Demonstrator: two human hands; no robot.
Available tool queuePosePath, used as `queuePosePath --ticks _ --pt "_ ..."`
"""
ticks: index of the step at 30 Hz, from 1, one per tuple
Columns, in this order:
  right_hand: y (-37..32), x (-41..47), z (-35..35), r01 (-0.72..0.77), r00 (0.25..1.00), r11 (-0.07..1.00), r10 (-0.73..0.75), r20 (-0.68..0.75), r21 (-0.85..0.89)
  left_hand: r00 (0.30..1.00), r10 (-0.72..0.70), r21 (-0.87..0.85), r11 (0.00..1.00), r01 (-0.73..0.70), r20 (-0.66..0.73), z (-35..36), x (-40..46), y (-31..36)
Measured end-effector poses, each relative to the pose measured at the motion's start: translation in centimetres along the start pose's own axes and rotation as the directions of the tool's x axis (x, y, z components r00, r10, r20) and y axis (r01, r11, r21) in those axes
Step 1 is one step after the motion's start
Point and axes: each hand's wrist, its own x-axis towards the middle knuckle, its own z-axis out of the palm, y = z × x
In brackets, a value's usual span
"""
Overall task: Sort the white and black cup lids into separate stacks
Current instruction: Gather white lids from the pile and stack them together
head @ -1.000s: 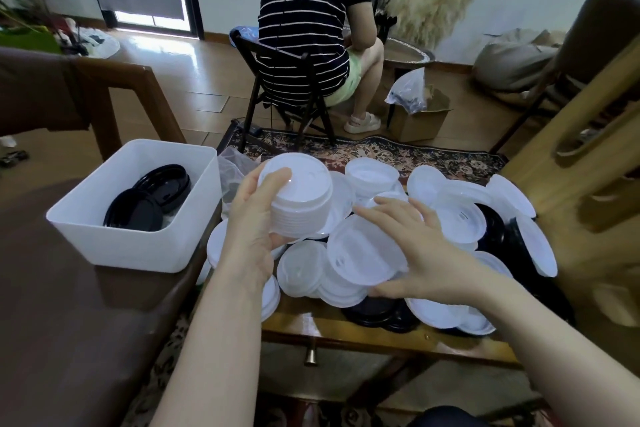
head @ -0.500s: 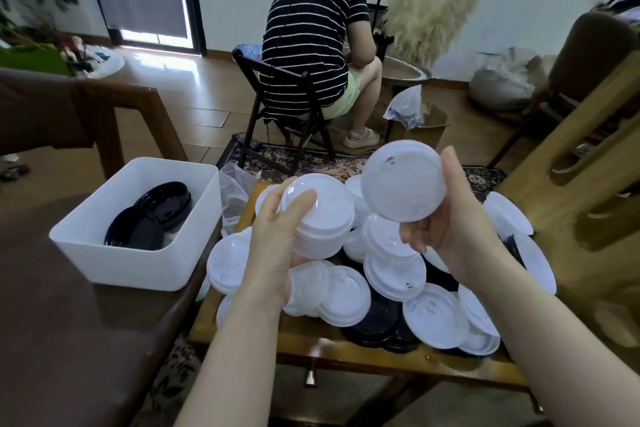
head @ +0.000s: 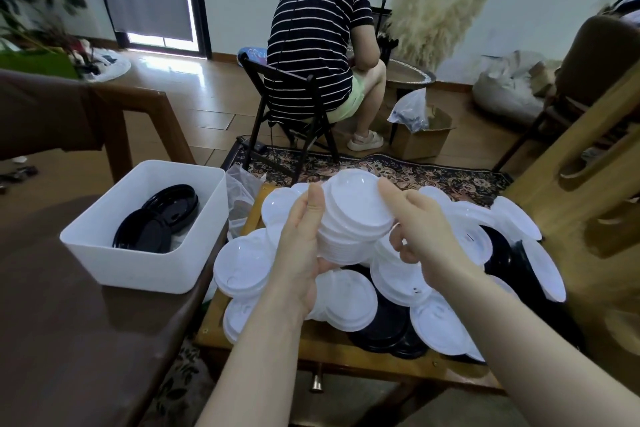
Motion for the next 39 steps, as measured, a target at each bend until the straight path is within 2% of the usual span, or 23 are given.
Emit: queuePosePath --ticks 4,11,14,17,19,21,24,28,30,33,36,39 --pt "0.8 0.3 0.5 0.146 0.987 0.987 -0.149 -0.055 -0.065 1.000 -0.021 0.030 0.999 0.020 0.020 0.2 -0.1 0.0" --pt "1.2 0.5 0.9 0.132 0.986 0.990 -0.136 -0.094 -0.050 0.996 -0.018 0.034 0.999 0.016 0.087 0.2 -0.3 0.0" --pt "1.3 0.3 1.1 0.138 0.987 0.989 -0.142 -0.082 -0.047 0.999 0.015 0.032 0.999 -0.017 0.048 0.0 -0.1 -0.2" --pt "0.7 0.1 1.0 0.078 0.997 0.996 -0.078 0.017 -0.029 1.000 0.026 -0.016 1.000 -0.026 -0.012 -0.1 0.2 -0.2" --pt "0.2 0.1 0.8 -0.048 0.983 0.998 0.042 0.180 0.031 0.998 0.047 -0.036 0.998 -0.048 -0.031 -0.2 0.4 -0.1" --pt "-0.1 0.3 0.6 -0.163 0.950 0.981 0.128 0.284 0.104 0.998 0.055 -0.060 0.997 -0.057 -0.039 -0.3 0.6 -0.1" --pt "0.0 0.6 0.9 -0.174 0.962 0.966 0.126 0.243 0.189 0.999 0.021 -0.091 0.996 -0.025 -0.039 0.0 0.6 0.0" --pt "0.8 0.8 1.4 -0.183 0.974 0.954 0.143 0.176 0.237 0.999 -0.045 -0.023 0.999 0.045 -0.023 0.6 -0.1 -0.4" --pt "1.3 1.0 1.3 -0.197 0.969 0.948 0.149 0.195 0.252 0.998 -0.057 0.058 0.997 0.055 0.025 0.6 -0.5 -0.3" --pt "1.2 0.7 1.3 -0.207 0.953 0.945 0.137 0.270 0.254 0.999 -0.036 0.073 0.997 0.033 0.029 0.1 -0.4 0.0" --pt "0.7 0.5 2.0 -0.211 0.928 0.946 0.116 0.353 0.245 1.000 0.014 0.054 0.998 -0.013 -0.008 -0.4 -0.1 0.3" --pt "0.2 0.8 2.8 -0.134 0.931 0.983 0.082 0.356 0.123 0.993 0.068 0.037 0.997 -0.065 -0.093 -1.2 0.3 0.9"
